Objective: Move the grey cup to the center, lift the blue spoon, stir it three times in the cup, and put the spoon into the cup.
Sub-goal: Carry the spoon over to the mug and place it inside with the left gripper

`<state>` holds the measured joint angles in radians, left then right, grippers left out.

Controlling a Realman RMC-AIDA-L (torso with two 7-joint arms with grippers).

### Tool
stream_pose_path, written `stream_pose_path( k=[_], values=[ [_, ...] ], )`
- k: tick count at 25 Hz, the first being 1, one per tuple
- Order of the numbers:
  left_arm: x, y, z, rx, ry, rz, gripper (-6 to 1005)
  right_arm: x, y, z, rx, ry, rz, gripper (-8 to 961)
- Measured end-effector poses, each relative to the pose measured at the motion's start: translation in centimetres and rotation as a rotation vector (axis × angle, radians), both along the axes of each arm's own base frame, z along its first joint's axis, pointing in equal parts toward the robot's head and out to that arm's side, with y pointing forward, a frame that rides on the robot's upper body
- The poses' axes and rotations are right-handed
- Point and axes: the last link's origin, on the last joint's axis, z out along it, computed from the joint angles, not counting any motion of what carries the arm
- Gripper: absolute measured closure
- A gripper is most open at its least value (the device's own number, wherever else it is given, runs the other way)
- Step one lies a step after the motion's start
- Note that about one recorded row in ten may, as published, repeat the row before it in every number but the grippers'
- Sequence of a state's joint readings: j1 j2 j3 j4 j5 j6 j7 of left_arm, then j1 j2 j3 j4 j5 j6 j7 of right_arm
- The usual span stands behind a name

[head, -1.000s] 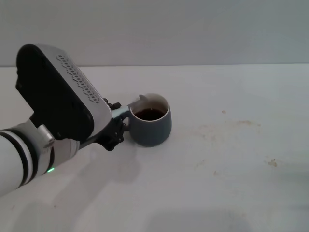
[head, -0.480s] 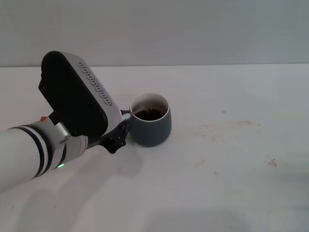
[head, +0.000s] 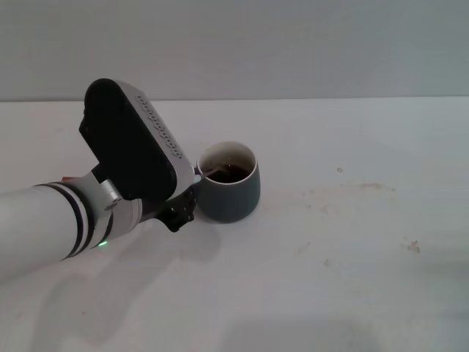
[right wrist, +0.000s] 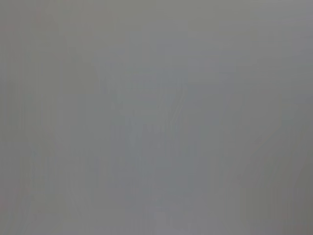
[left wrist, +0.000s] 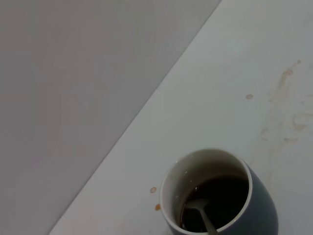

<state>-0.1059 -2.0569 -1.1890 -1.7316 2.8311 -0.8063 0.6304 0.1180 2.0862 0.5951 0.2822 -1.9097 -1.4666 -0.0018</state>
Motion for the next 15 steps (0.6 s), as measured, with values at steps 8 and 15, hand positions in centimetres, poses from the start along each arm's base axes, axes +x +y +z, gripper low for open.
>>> stream_pose_path(
  k=[8, 15],
  values=[
    [0.8, -0.1, -0.7, -0.022, -0.002, -0.029, 828, 0.0, 0.1, 0.1, 0.0, 0.002, 0.002, 954],
    [2.2, -1.2, -1.2, -0.043, -0.017, -0.069, 828, 0.0, 0.1, 0.0, -0.004, 0.002, 0.002, 954]
  ],
)
